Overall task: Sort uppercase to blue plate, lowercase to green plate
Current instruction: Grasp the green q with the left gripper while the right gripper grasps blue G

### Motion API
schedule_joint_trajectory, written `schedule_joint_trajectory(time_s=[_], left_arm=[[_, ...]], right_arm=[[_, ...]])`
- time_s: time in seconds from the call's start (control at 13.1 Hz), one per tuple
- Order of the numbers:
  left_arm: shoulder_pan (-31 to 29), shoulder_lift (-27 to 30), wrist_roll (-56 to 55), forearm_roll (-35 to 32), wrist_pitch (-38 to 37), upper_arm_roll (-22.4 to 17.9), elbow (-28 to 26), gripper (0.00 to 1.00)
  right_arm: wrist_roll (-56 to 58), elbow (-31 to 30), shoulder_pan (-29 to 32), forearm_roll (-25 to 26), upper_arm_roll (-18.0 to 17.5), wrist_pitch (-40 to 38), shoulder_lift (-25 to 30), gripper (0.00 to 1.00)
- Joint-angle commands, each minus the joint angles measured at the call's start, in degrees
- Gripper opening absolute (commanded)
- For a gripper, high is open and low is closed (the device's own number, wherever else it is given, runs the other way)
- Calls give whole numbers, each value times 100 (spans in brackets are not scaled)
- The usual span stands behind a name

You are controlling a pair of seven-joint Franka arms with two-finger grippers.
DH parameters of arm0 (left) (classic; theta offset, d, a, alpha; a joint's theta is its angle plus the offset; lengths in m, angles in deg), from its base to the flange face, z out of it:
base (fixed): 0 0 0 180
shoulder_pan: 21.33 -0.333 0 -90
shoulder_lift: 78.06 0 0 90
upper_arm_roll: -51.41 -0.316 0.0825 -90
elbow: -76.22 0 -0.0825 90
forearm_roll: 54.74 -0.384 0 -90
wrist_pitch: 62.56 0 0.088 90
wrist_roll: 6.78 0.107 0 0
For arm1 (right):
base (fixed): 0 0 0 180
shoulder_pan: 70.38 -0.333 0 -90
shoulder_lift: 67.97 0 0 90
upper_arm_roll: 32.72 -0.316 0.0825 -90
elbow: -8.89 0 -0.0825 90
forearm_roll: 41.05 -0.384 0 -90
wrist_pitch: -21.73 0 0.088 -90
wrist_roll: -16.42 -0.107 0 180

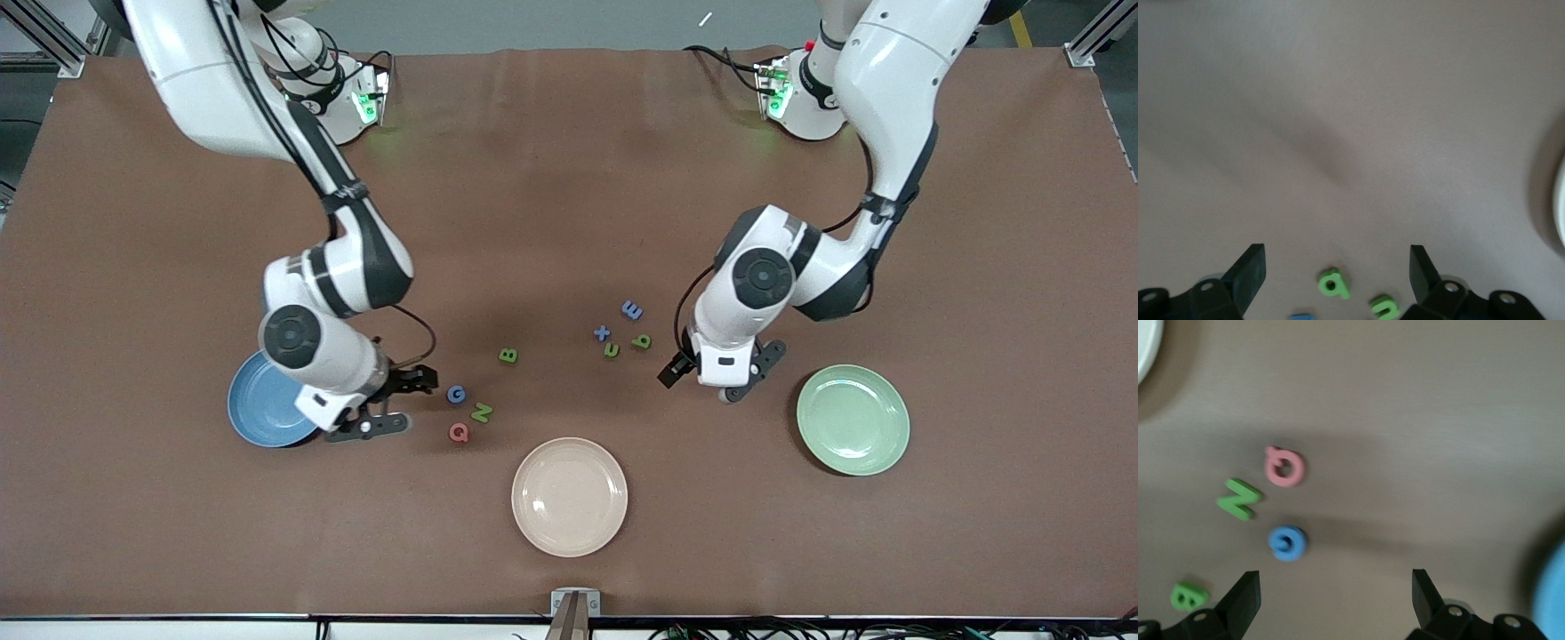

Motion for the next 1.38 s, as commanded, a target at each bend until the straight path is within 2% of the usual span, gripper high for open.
schedule_joint_trajectory(time_s=[0.0, 0.23, 0.54, 0.99, 1.15, 1.3], left_arm=[[172, -174, -1375, -488, 178, -26, -13, 91], [348, -368, -2423, -859, 362, -17, -30, 85], [542, -430, -2882, -868, 759, -17, -426, 83], [656, -509, -3181, -859, 759, -17, -435, 76], [656, -509, -3304, -868, 759, -17, -453, 73], [656, -527, -3304, -868, 759, -17, -444, 63]], right_arm=[[-174, 120, -115, 81, 60, 488, -352, 100], [-156, 129, -283, 90, 60, 780, -581, 100], [-182, 111, -318, 204, 60, 894, -722, 93], [-191, 50, -511, 239, 86, 876, -722, 65], [-191, 41, -529, 248, 112, 876, -722, 60], [-191, 41, -537, 353, 147, 876, -722, 57]])
